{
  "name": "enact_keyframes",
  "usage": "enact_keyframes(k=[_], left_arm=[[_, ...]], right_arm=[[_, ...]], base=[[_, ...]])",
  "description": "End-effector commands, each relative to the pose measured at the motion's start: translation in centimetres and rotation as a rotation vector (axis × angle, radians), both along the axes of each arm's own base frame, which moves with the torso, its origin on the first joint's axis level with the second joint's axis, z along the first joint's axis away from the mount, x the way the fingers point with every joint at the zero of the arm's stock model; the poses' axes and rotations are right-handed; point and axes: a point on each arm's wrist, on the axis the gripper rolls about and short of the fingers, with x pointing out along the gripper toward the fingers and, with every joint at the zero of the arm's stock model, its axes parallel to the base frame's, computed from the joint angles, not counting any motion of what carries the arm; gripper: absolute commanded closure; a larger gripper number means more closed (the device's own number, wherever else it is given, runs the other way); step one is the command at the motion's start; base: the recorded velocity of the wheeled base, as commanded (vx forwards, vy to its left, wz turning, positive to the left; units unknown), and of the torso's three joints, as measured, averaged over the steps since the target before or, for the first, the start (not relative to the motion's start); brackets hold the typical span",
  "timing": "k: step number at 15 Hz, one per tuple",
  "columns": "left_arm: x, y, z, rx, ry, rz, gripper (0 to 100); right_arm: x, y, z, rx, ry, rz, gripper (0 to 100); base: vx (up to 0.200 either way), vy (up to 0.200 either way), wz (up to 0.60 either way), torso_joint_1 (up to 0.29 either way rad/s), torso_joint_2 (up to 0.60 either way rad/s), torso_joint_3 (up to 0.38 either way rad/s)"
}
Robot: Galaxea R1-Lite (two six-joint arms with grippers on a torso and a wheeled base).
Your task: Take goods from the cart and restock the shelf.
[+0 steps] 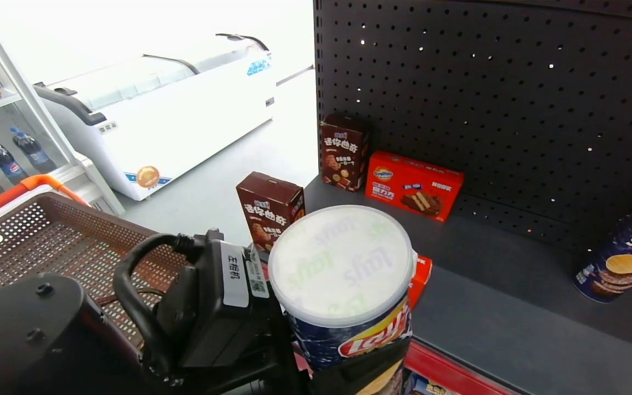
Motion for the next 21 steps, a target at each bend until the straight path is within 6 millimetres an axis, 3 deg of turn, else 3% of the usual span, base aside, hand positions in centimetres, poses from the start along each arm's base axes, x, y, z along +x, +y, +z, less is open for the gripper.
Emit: enact_keyframes(k=[1, 15, 21], left_arm=[[-0.11, -0.07, -0.26, 0.01, 0.006, -0.015, 100], [0.06, -0.81, -0.97, 0.035, 0.016, -0.065, 100], [0.21, -0.23, -1.05, 0.038, 0.021, -0.044, 100]], right_arm=[[0.01, 0.0, 0.0, -0.002, 0.002, 0.0, 0], [0.01, 0.0, 0.0, 0.001, 0.002, 0.0, 0], [0.01, 0.0, 0.02, 0.001, 0.0, 0.0, 0]], base=[[0.0, 0.0, 0.0, 0.0, 0.0, 0.0], [0.0, 0.0, -0.56, 0.004, 0.0, 0.004], [0.0, 0.0, 0.0, 0.0, 0.0, 0.0]])
